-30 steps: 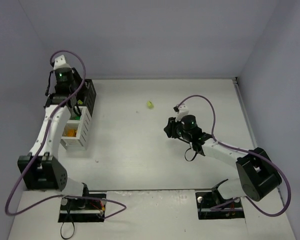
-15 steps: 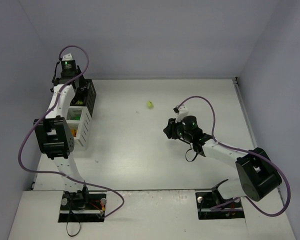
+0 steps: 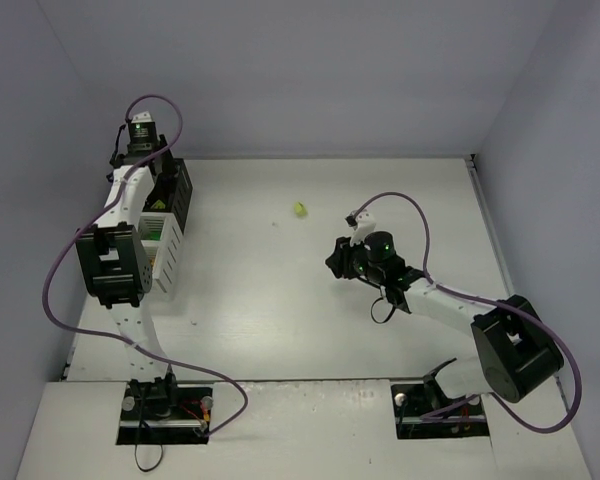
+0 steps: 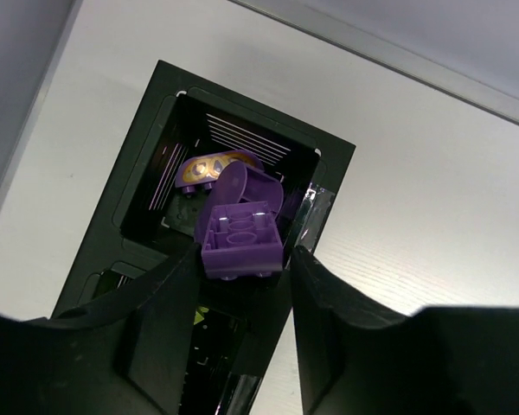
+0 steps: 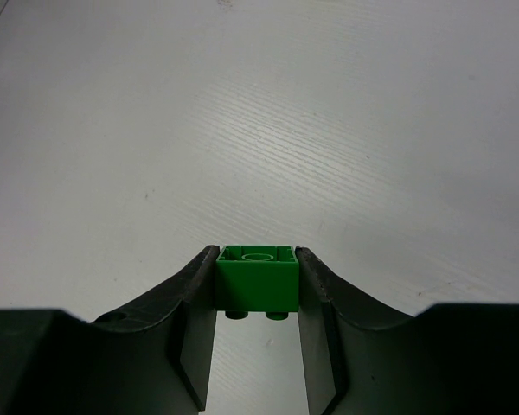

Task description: Sort the legos into containers by color

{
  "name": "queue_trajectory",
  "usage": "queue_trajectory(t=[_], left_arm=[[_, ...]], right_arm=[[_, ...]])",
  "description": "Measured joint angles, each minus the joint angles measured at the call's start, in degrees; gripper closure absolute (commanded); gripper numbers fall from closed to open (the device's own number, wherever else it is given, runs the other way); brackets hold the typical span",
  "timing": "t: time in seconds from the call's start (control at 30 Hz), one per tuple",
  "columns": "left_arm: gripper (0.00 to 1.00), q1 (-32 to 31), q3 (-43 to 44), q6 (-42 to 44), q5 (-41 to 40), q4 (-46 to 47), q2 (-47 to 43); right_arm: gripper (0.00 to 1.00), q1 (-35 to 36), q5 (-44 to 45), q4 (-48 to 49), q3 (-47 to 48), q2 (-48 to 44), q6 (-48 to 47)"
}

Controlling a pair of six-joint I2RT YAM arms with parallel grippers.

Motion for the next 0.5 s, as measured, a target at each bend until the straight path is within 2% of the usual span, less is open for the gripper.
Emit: queue_trajectory(t=[0.1, 0.2, 0.5], left_arm=[[0.44, 0.0, 0.6, 0.3, 0.0, -0.5, 0.0], [0.37, 0.0, 1.0, 0.5, 0.3, -0.5, -0.1], [0.35, -0.5, -0.4, 0.0, 4.8, -1.5, -5.6]], right_arm=[[1.00, 0.0, -0.2, 0.0, 0.0, 0.0, 0.0], [1.00, 0.0, -0.6, 0.2, 0.0, 0.0, -0.1], [1.00, 0.0, -1.5, 1.6, -0.5, 0.0, -0.4]])
